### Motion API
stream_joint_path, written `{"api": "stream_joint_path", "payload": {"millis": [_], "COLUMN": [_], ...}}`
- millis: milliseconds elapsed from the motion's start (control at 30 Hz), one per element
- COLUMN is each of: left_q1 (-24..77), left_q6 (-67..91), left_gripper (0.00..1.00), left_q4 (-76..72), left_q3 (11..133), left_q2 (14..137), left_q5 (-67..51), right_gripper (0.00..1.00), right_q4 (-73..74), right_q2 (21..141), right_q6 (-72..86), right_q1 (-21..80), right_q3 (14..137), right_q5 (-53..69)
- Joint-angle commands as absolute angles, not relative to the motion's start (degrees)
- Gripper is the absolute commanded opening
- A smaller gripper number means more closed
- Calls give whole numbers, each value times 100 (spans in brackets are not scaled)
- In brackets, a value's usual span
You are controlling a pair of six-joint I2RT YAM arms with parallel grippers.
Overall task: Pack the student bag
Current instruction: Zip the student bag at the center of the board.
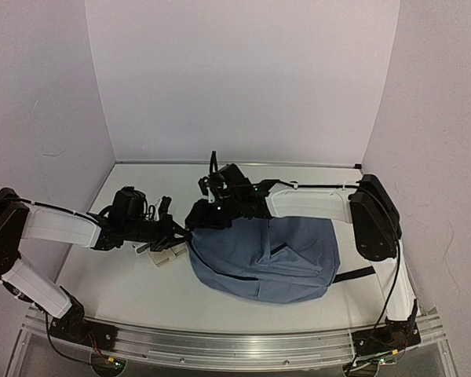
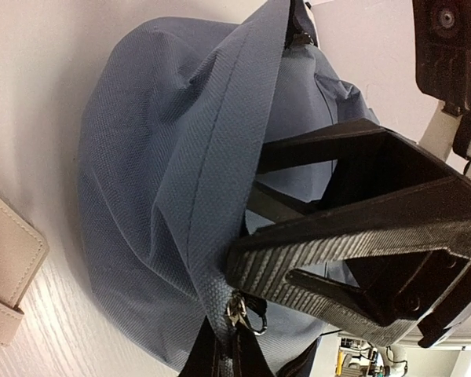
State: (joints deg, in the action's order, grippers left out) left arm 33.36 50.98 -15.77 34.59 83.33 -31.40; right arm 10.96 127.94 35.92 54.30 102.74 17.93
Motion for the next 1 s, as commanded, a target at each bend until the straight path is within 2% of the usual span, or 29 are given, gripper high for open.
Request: {"api": "stream_joint_path", "payload": {"millis": [0,133,333,567,967], "left_q1": [3323,3322,3322,3321,3322], "left_q6": [4949,4941,4920,4768,4572], "left_gripper": [0,0,0,0,0], "left_q4": [-2052,-2011,-1849,-1237,-1138], "left_q3": [3386,3364,3352,3512,3547], "left_q2": [8136,8105,8048,7999,8035], "left_q5": [-3090,-3055,-2918,-2630,-2787], "right_gripper": [35,18,0,0,0], "right_q4": [693,343,-4,-664,-947], "right_q2": [12867,12738,12414,11844,11806], "right_q6": [3755,3968,4190,4247,3768], "right_q1": [5409,5409,5412,5407,5419], "right_q3": [10224,10020,9678,9227,9223], "right_q5": [2138,2254,1998,1510,853]}}
